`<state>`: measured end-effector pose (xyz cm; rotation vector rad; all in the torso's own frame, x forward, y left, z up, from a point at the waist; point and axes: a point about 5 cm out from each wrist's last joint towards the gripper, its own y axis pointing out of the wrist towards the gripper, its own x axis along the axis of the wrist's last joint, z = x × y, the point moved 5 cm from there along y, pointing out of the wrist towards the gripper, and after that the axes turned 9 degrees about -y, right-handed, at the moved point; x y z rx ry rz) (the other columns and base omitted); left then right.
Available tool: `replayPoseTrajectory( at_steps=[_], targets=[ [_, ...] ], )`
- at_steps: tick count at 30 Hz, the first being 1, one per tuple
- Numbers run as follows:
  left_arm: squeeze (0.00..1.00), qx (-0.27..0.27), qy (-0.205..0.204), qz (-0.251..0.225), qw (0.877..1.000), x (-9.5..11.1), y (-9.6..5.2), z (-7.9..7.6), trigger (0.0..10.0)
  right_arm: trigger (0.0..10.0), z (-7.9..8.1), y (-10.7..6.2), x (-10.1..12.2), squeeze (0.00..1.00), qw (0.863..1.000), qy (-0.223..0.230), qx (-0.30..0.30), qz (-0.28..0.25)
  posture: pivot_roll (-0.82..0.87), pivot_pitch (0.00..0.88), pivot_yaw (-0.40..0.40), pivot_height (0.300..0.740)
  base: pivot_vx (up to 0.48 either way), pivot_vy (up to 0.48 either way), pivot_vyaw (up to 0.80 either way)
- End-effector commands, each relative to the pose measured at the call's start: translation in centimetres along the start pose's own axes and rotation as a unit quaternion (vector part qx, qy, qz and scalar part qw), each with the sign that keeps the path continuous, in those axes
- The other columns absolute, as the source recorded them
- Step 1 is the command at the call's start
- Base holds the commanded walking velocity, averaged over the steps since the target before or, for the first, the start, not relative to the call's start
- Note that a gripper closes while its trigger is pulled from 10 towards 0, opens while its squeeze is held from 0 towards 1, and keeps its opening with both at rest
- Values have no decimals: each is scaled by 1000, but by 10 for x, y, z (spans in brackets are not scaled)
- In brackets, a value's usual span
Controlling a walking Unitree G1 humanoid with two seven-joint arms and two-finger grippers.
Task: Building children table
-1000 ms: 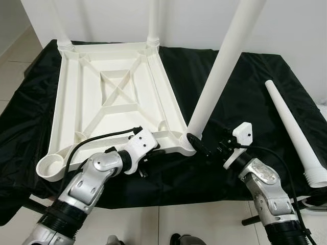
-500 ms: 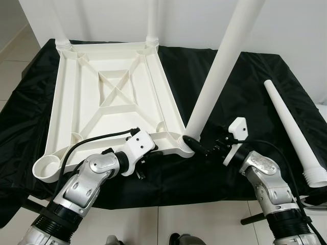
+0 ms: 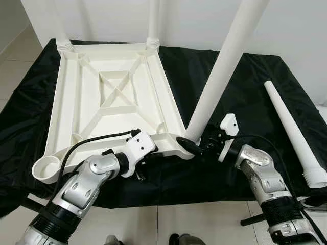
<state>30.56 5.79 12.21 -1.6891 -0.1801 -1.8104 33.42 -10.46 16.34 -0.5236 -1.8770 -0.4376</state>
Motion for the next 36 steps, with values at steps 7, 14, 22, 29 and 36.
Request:
replayPoseTrajectory(
  at_steps=[7,14,22,29,36],
  targets=[
    [0,-66,2,31,997,-11,-2,-19,10000,10000,-3,-2,2,0,1000,-4,14,-7,-59,92,-46,740,0,0,0],
    [0,-65,0,33,997,-12,-3,-18,10000,2471,-5,-4,2,0,1000,-2,16,-11,-59,92,-46,740,0,0,0],
    [0,-66,-2,33,997,-12,-3,-18,10000,0,-3,-7,4,0,1000,3,24,-18,-62,101,-42,740,0,0,0],
    [0,-50,-12,27,998,-10,-1,-15,10000,10000,1,-7,5,0,1000,15,8,-22,-66,112,-40,740,0,0,0],
    [0,-33,-30,17,999,-5,2,-12,10000,10000,4,-10,8,0,999,21,-12,-28,-70,122,-36,740,0,0,0]
  ],
)
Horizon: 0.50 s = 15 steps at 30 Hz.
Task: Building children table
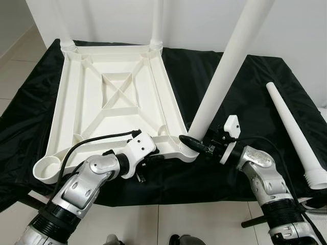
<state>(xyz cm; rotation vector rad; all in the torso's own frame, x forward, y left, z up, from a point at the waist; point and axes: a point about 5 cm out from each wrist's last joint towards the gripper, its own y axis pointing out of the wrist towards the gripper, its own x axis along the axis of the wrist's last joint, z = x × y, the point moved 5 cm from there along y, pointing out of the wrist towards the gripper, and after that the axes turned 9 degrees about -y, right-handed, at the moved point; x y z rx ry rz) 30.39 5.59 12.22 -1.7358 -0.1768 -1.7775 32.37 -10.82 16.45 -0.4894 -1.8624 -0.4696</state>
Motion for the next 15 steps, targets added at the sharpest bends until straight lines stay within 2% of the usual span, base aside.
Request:
replayPoseTrajectory(
  at_steps=[1,15],
  targets=[
    [0,-22,-12,13,1000,-6,3,-9,10000,10000,-2,-2,5,0,1000,10,-15,-14,-71,124,-36,740,0,0,0],
    [0,26,-51,7,998,-1,12,-2,10000,10000,0,-8,11,0,993,32,-112,-19,-75,142,-39,740,0,0,0]
  ],
)
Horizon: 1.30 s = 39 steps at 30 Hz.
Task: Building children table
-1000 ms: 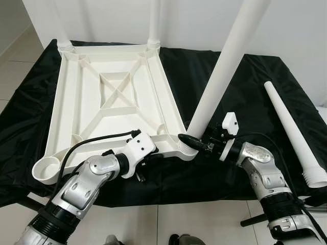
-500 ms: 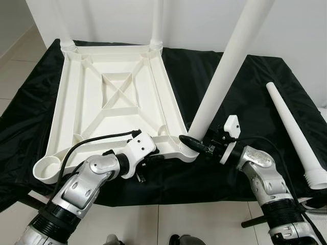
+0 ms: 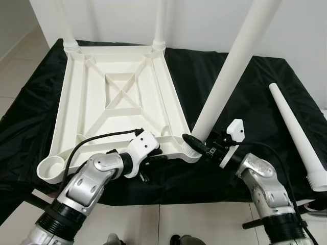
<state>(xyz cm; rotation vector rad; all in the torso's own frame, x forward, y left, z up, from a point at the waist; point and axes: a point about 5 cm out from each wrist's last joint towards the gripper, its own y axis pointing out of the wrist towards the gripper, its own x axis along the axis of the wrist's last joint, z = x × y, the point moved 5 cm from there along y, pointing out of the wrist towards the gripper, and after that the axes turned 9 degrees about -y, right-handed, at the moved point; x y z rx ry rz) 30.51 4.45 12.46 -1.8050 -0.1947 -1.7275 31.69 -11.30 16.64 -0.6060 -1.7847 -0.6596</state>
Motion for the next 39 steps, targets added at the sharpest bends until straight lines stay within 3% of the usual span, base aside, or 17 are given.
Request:
replayPoseTrajectory(
  at_steps=[1,16,24,32,39],
  targets=[
    [0,36,-20,6,999,-7,3,3,10000,10000,0,-1,8,0,999,12,-24,-19,-75,145,-38,740,0,0,0],
    [0,57,-37,2,998,-1,7,6,10000,10000,5,-1,3,0,990,13,-141,-3,-69,158,-36,740,0,0,0],
    [0,58,-38,-1,998,2,8,6,10000,10000,7,3,-8,0,972,12,-231,26,-68,156,-36,740,0,0,0],
    [0,57,-37,-1,998,3,9,6,10000,10000,15,9,-18,0,959,18,-279,52,-65,149,-40,740,0,0,0],
    [0,56,-36,-1,998,2,10,5,10000,10000,26,20,-19,0,959,14,-275,58,-63,138,-40,740,0,0,0]
  ],
)
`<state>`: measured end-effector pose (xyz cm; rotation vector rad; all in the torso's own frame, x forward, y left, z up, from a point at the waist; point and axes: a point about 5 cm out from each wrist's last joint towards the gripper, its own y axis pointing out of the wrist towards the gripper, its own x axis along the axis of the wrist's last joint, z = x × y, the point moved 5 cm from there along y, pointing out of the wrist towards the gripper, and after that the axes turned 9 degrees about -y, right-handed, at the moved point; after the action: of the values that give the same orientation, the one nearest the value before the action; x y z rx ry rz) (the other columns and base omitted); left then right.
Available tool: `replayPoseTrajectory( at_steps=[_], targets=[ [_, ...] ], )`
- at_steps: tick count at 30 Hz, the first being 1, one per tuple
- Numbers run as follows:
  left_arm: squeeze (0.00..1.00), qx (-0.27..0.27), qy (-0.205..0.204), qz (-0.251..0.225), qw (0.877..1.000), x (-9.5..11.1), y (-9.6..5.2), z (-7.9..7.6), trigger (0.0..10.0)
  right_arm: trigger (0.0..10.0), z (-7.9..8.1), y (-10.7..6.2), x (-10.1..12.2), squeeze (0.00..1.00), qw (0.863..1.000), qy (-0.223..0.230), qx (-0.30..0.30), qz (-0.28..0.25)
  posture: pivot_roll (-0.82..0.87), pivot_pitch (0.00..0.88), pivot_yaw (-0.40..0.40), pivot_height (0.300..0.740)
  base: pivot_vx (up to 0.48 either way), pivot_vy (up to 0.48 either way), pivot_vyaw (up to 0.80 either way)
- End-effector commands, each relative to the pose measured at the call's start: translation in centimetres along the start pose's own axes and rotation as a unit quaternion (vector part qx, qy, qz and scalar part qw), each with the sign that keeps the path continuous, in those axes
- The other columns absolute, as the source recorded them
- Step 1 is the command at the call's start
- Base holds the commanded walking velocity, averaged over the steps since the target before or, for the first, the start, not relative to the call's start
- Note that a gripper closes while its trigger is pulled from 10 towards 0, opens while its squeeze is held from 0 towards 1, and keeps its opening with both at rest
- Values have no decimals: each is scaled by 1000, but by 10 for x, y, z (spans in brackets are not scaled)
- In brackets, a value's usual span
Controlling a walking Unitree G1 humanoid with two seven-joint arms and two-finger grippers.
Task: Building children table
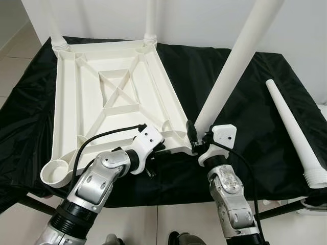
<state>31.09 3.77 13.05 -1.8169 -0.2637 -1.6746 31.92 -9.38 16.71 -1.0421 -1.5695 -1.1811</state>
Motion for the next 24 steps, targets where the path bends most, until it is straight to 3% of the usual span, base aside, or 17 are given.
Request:
replayPoseTrajectory(
  at_steps=[1,6,7,8,16,24],
  targets=[
    [0,33,-11,5,999,-6,3,3,10000,10000,15,-4,-20,0,999,4,23,41,-64,136,-41,740,0,0,0],
    [0,33,-10,4,999,-6,3,4,10000,10000,17,-4,-17,20,999,12,41,27,-63,127,-43,740,0,0,0],
    [0,33,-9,5,999,-6,3,4,10000,10000,17,-4,-17,839,999,16,45,26,-63,123,-44,740,0,0,0],
    [0,34,-9,5,999,-6,3,4,10000,10000,18,-4,-16,1000,998,22,49,24,-63,123,-44,740,0,0,0],
    [0,35,-9,4,999,-7,3,5,10000,10000,16,-2,-13,1000,998,11,62,12,-60,114,-51,740,0,0,0],
    [0,35,-9,2,999,-7,4,5,10000,10000,0,2,-8,1000,996,11,85,-14,-60,98,-54,740,0,0,0]
  ],
)
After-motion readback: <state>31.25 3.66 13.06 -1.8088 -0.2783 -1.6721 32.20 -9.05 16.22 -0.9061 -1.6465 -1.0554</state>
